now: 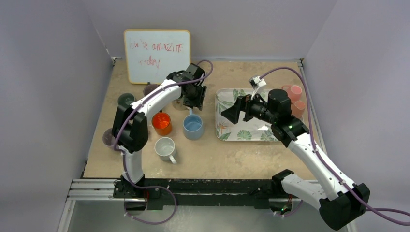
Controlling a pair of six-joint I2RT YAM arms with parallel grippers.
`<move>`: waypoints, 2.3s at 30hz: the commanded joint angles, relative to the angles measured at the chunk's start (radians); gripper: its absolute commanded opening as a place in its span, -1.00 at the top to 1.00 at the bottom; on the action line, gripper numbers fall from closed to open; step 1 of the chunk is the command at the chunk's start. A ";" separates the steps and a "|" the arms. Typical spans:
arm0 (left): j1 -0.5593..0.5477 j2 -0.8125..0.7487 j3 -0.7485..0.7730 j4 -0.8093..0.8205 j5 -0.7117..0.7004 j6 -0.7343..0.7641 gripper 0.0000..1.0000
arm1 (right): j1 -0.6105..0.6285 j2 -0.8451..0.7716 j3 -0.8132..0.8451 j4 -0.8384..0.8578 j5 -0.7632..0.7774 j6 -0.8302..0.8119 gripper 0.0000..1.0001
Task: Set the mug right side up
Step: Place the cup at the center of the board, then turn over the cup on the tray.
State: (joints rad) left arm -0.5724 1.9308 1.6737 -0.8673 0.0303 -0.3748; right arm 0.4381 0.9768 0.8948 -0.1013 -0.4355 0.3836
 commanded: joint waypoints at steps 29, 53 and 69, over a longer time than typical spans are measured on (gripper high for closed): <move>-0.001 -1.109 -0.631 0.138 0.045 0.074 -0.99 | -0.035 0.361 0.321 -0.672 1.113 0.711 -0.87; -0.002 -1.250 -0.758 0.093 0.107 0.083 -0.99 | -0.313 0.711 0.615 -0.850 1.258 0.945 -0.02; -0.002 -1.279 -0.762 0.095 0.093 0.082 -0.99 | -0.437 0.923 0.778 -0.992 1.183 1.129 -0.04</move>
State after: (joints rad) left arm -0.5724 0.6525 0.9176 -0.7940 0.1234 -0.3103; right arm 0.0074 1.8957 1.6123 -0.9932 0.7387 1.3930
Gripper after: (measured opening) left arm 0.994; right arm 0.499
